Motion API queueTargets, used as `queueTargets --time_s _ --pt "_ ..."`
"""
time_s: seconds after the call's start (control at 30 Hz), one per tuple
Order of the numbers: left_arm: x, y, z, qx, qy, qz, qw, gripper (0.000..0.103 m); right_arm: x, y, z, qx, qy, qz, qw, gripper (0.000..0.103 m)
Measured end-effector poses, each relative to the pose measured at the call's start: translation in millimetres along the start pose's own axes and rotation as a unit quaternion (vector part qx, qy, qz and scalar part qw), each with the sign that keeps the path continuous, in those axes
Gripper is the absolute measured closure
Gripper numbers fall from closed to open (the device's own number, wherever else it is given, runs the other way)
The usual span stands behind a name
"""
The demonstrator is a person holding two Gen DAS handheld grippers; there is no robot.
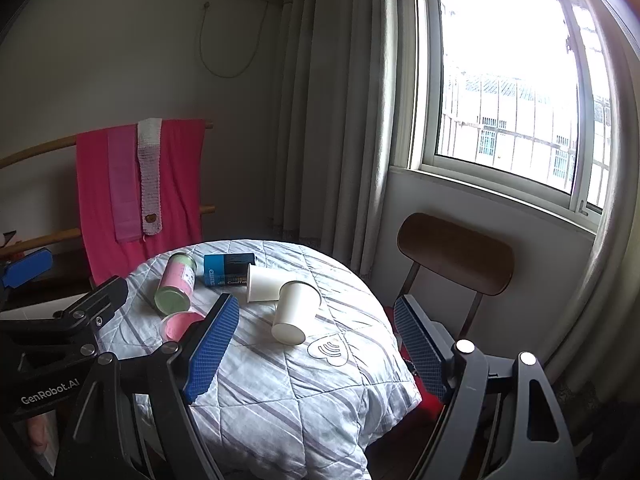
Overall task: Flip cup upright
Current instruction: 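Open the right gripper, release the pink cup and withdraw, then grasp the white paper cup lying on its side with the right gripper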
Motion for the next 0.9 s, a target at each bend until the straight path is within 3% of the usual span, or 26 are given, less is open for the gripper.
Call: queueTargets --time_s 0.5,0.67,0.9 --pt "-38.4 -15.3 0.0 -0.003 0.006 0.045 0.999 0.0 -34.3 -15.6 -6.8 -0.015 0.01 0.043 0.999 0.021" --pt "-65.7 -18.3 7.5 0.004 0.013 0.067 0.9977 0.0 -70.2 -28.5 -5.2 -0.042 0.039 0.099 0.993 0.021" --pt "-103.1 -23.9 19.6 0.015 0.024 0.091 0.9954 0.0 -141.7 -55.7 3.7 -0.087 0.078 0.188 0.975 0.021"
Point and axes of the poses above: each gripper's, at about its wrist camera, not at the fingertips, and x roughly against the way its jaws point, z to its left, y to its top, the point moved 8 cm from there along -x, roughly the way its jaws point, and after that the axes turned 1 degree about -z, right-handed, at the moved point
